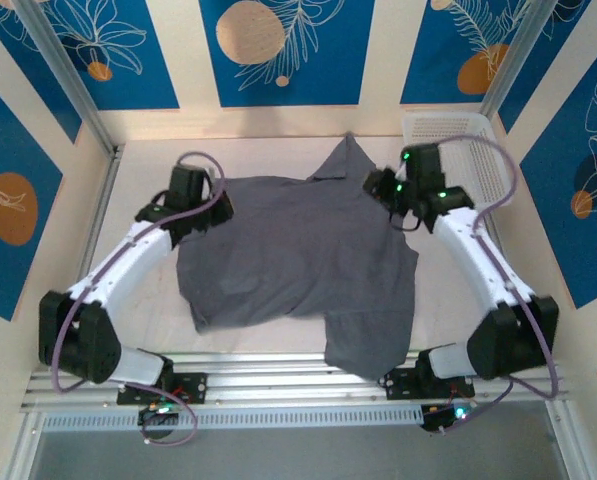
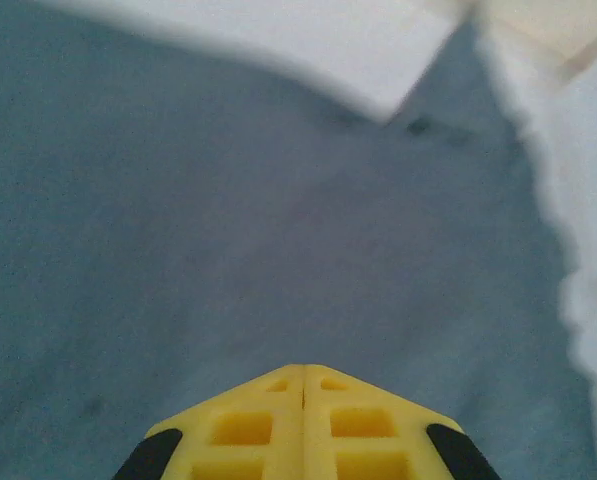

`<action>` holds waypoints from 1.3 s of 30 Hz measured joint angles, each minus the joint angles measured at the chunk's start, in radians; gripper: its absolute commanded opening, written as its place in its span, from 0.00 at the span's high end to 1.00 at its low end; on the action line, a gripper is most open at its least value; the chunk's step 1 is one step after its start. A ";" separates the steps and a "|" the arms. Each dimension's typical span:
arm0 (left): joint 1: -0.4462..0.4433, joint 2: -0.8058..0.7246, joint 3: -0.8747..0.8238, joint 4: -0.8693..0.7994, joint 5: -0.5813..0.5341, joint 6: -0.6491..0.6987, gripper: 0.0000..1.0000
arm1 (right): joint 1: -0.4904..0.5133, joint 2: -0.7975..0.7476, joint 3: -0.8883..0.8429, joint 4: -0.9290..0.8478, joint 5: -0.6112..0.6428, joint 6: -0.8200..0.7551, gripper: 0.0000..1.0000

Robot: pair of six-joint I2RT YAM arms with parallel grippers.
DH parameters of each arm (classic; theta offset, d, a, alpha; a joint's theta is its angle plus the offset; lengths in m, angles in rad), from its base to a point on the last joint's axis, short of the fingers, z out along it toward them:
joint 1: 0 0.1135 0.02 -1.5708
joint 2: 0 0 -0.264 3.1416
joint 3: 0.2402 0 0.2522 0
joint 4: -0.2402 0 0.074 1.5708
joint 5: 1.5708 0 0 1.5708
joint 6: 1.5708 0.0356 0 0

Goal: Fold the inside-out t-shirt

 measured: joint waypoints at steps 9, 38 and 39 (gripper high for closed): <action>0.012 0.301 0.022 -0.067 -0.174 -0.082 1.00 | 0.053 0.276 -0.149 0.021 0.052 0.086 1.00; 0.262 0.555 0.519 0.029 -0.074 -0.077 0.63 | 0.047 0.587 0.510 -0.043 0.023 0.077 0.84; 0.261 0.462 0.474 0.042 -0.059 -0.077 0.61 | 0.047 0.472 0.420 -0.032 0.035 0.077 0.81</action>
